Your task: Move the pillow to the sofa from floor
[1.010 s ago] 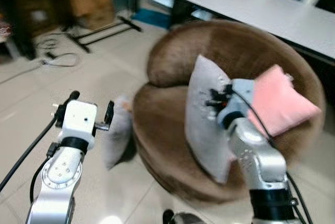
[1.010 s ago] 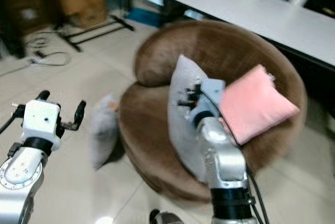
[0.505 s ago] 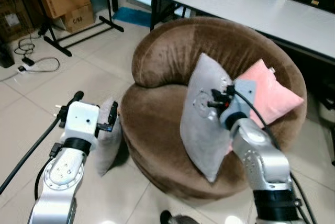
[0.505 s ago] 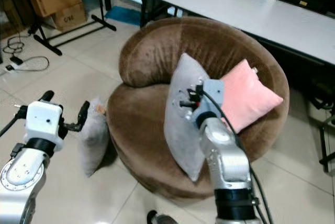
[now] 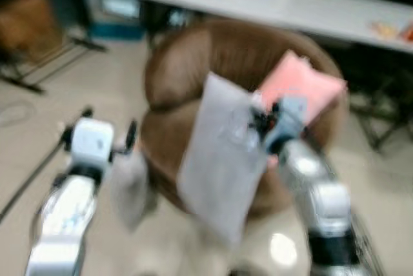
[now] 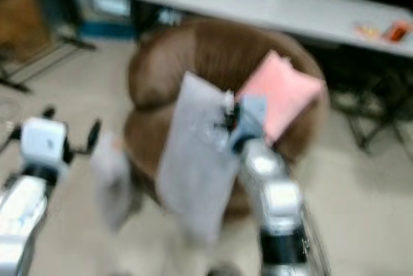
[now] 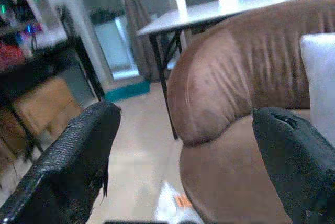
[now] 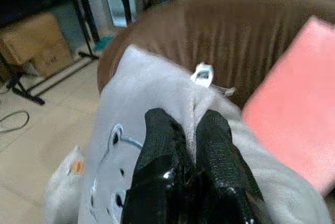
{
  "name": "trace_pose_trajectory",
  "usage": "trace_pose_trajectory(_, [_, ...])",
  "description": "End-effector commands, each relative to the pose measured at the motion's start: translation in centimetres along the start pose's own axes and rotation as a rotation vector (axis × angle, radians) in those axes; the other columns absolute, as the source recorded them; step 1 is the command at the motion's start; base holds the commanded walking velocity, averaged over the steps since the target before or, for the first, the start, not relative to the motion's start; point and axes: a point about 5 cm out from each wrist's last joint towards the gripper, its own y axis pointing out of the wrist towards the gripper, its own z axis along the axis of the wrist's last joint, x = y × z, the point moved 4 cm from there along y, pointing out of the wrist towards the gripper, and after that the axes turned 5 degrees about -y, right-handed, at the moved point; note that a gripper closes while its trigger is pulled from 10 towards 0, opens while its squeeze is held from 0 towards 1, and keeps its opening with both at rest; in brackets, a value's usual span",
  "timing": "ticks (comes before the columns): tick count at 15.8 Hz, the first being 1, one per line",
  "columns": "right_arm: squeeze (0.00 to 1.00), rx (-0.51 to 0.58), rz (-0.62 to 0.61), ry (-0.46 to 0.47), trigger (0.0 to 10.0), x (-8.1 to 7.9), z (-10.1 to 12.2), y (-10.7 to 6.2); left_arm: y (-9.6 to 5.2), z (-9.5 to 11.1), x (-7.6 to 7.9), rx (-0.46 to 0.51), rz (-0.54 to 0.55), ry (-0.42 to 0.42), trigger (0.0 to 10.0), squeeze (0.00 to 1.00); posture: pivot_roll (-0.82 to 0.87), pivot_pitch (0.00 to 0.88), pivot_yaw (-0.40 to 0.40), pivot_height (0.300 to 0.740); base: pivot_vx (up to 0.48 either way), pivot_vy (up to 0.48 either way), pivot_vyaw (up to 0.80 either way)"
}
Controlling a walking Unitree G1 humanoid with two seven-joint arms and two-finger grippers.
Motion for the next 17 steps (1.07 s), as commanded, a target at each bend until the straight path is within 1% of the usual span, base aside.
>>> trace_pose_trajectory(1, [0.00,0.078,0.012,-0.017,10.0,0.1,2.3,0.0,-0.1,0.3,0.6,0.013,-0.024,-0.028,10.0,0.00,0.01,0.000,-0.074,0.740,0.000,0.000,0.00])
trace_pose_trajectory(2, [0.00,0.077,0.010,-0.014,10.0,0.1,2.2,0.0,-0.1,0.3,0.6,0.012,-0.026,-0.026,10.0,0.00,0.01,0.000,-0.074,0.740,0.000,0.000,0.00])
trace_pose_trajectory(7, [0.00,0.071,0.006,-0.003,10.0,0.3,2.1,0.2,-0.1,0.3,0.6,0.011,-0.035,-0.029,10.0,0.00,0.02,0.000,-0.072,0.740,0.253,0.000,0.00])
trace_pose_trajectory(12, [0.00,0.097,0.034,-0.008,10.0,-0.3,2.9,0.3,-0.1,0.4,0.7,0.015,-0.042,-0.031,10.0,0.00,0.02,0.000,-0.075,0.740,0.271,0.000,0.00])
trace_pose_trajectory(17, [0.00,0.107,0.069,-0.024,10.0,-1.1,3.3,0.5,-0.3,0.4,0.6,0.014,-0.037,-0.028,10.0,0.00,0.02,0.000,-0.083,0.740,0.271,0.000,-0.80])
